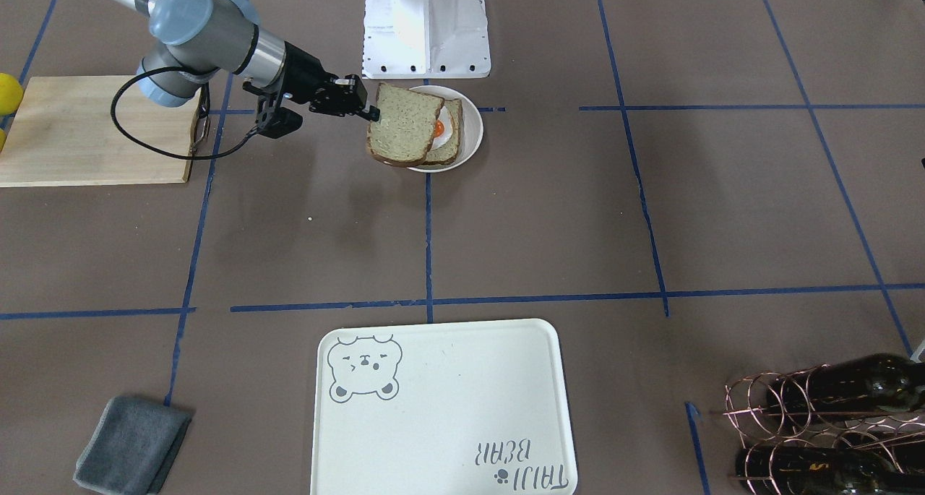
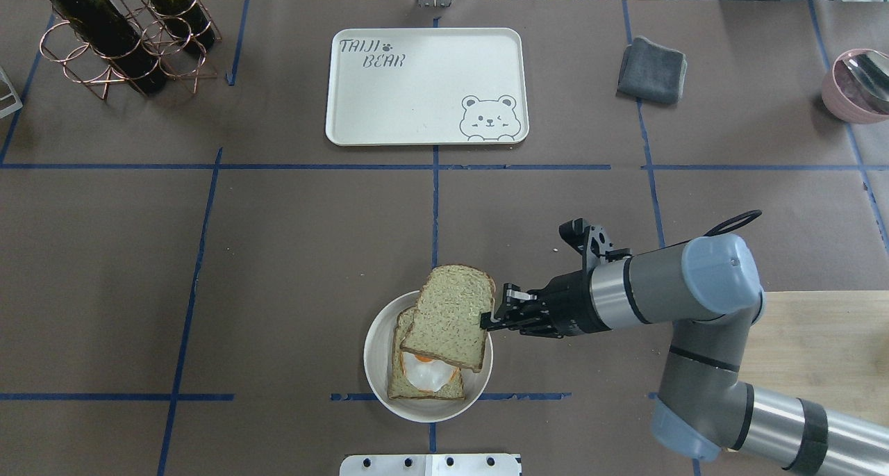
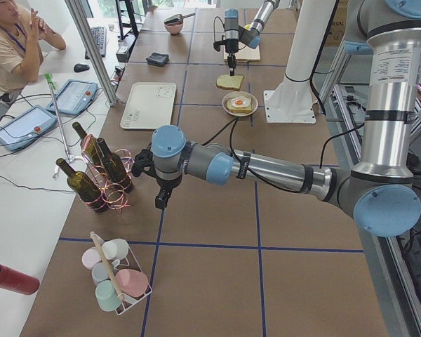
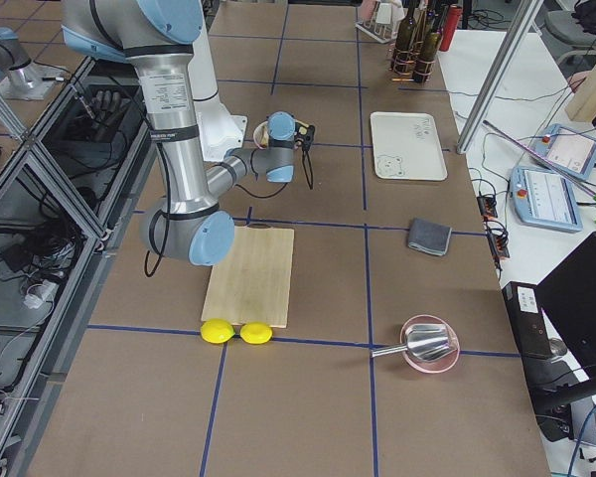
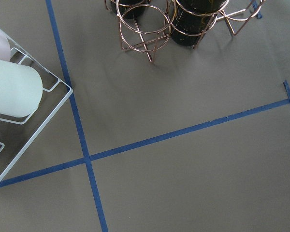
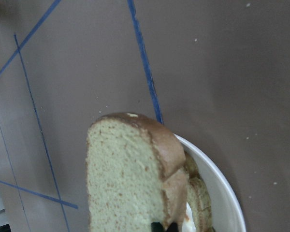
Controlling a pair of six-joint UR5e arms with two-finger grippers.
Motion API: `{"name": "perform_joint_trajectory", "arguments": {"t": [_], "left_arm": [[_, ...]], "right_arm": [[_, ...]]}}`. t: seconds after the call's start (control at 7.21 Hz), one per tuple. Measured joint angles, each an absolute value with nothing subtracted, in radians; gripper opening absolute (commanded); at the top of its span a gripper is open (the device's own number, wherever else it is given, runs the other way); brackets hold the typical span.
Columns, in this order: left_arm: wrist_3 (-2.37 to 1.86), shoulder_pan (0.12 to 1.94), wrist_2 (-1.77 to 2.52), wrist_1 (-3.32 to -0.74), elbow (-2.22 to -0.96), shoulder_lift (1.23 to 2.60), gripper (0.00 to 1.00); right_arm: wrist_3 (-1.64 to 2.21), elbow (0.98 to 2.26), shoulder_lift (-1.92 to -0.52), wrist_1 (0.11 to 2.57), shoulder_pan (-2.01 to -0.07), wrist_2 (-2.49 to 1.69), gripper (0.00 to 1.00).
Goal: Make sandwich and place on tray
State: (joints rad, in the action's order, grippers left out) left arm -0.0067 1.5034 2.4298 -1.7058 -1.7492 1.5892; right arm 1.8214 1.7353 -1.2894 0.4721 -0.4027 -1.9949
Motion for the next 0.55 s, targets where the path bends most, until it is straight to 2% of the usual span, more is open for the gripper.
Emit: {"name": "perform_joint_trajectory", "arguments": {"t": [0.55], "left_arm": [[-0.003, 1.495, 2.44, -1.761, -1.75, 1.584, 1.0]], "right_arm": [[1.813, 1.703, -1.255, 0.512, -0.306, -1.913, 0.0]]}}
